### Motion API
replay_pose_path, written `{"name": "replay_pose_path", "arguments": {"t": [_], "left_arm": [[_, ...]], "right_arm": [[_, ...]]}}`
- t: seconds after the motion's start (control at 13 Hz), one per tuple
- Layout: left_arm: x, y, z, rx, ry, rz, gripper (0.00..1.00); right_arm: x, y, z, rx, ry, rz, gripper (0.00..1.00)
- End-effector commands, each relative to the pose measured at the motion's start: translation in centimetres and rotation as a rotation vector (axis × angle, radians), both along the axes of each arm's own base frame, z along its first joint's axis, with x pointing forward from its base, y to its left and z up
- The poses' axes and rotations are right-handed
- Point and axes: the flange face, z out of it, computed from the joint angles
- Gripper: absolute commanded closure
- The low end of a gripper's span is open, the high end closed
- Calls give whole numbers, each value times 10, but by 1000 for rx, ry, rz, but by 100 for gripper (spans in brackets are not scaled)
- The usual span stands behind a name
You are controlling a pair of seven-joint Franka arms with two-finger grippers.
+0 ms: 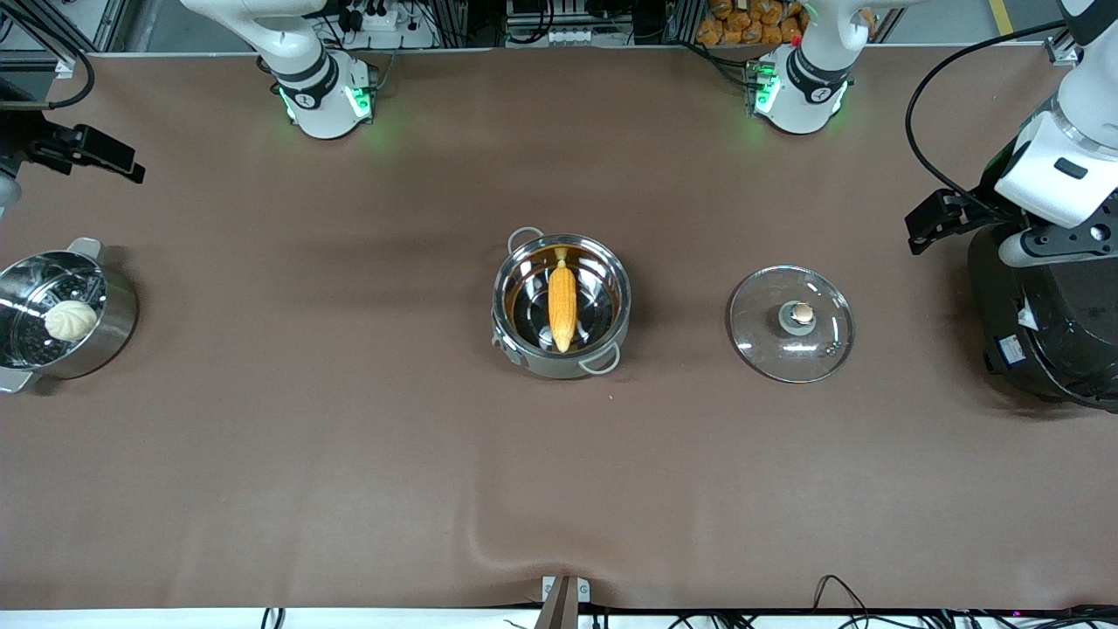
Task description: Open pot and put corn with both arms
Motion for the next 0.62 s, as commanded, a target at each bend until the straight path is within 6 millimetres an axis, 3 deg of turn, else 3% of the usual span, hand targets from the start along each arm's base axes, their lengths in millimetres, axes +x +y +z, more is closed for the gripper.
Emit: {"name": "replay_pose_path", "arguments": {"t": [0.0,0.15,0.23,0.54], "left_arm": [[-7,4,5,-17,33,-29,0],[-9,10,5,-24,56,-108,0],[-7,23,4,-27,64,-99,0],[-7,20,7,-77,60,-79,0]], "right_arm": [[-5,0,2,18,9,-13,0],[-5,1,3,18,9,-10,0],[-5,1,2,18,10,-10,0],[-4,3,1,18,12,-9,0]]}}
